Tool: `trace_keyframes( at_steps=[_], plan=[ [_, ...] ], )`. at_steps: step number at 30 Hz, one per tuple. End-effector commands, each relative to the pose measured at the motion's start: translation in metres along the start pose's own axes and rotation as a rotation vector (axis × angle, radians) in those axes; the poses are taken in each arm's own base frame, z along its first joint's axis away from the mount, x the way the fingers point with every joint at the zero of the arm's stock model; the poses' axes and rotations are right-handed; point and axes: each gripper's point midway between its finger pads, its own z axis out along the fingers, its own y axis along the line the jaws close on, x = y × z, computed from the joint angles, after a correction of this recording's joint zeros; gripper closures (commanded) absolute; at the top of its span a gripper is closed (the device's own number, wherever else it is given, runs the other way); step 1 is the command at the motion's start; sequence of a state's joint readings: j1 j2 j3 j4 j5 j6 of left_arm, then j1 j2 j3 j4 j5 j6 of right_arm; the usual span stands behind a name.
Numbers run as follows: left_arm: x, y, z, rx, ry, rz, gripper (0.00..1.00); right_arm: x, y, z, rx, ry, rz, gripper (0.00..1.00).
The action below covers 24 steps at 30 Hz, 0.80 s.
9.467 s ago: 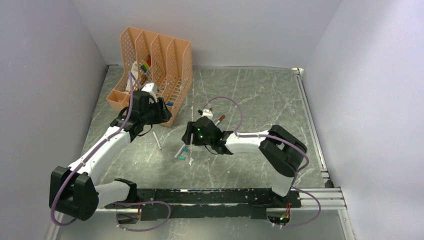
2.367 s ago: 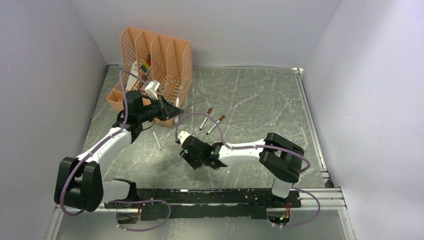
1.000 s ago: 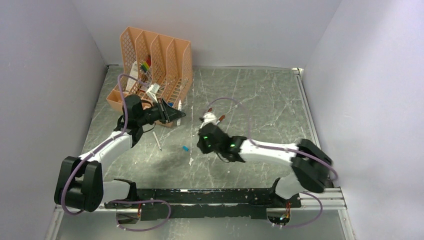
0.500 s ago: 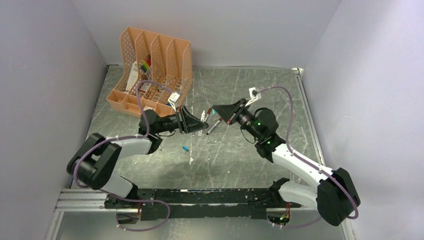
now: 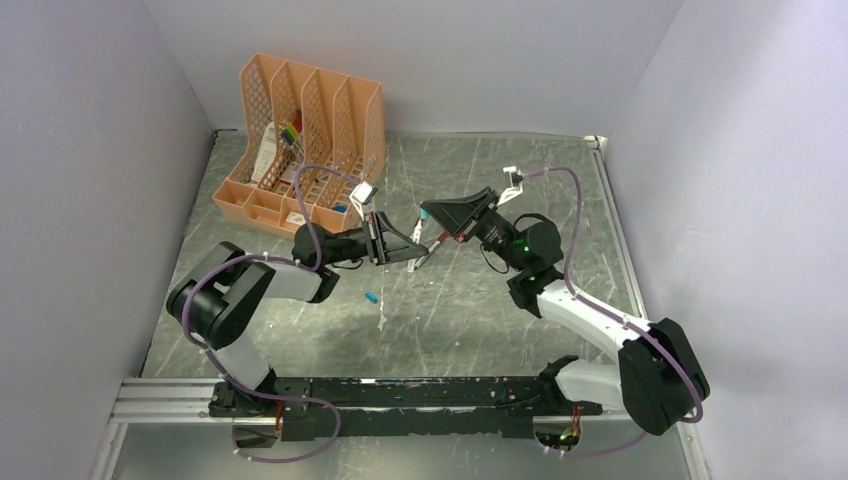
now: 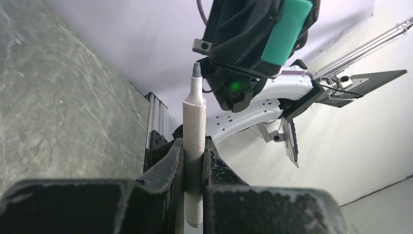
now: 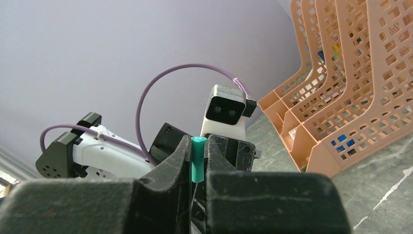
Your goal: Insert the pens into the pen caps
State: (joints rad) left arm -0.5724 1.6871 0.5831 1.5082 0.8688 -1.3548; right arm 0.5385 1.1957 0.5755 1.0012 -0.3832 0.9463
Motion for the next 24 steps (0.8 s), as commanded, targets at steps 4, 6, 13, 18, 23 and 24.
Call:
trace_keyframes(
  at_steps=[4,6,13,18,23,24],
  plan=[
    [-0.005,-0.062,0.010,0.246,-0.009,0.237,0.93,-0.008,0.007,0.003,-0.032,-0.018,-0.041,1.00],
    [-0.006,-0.066,0.010,0.254,-0.012,0.248,0.93,-0.008,0.005,0.002,-0.021,-0.017,-0.045,1.00],
    [-0.006,-0.075,0.010,0.272,-0.006,0.258,0.93,-0.004,0.002,0.001,-0.015,-0.012,-0.046,1.00],
    [-0.006,-0.079,0.012,0.285,-0.003,0.263,0.93,-0.001,-0.001,0.000,-0.010,-0.005,-0.042,1.00],
    [-0.006,-0.088,0.013,0.306,0.004,0.278,0.93,0.002,-0.005,-0.001,0.003,0.000,-0.045,1.00],
    [-0.006,-0.089,0.013,0.308,0.003,0.280,0.93,0.002,-0.006,-0.001,0.003,0.000,-0.046,1.00]
  ],
)
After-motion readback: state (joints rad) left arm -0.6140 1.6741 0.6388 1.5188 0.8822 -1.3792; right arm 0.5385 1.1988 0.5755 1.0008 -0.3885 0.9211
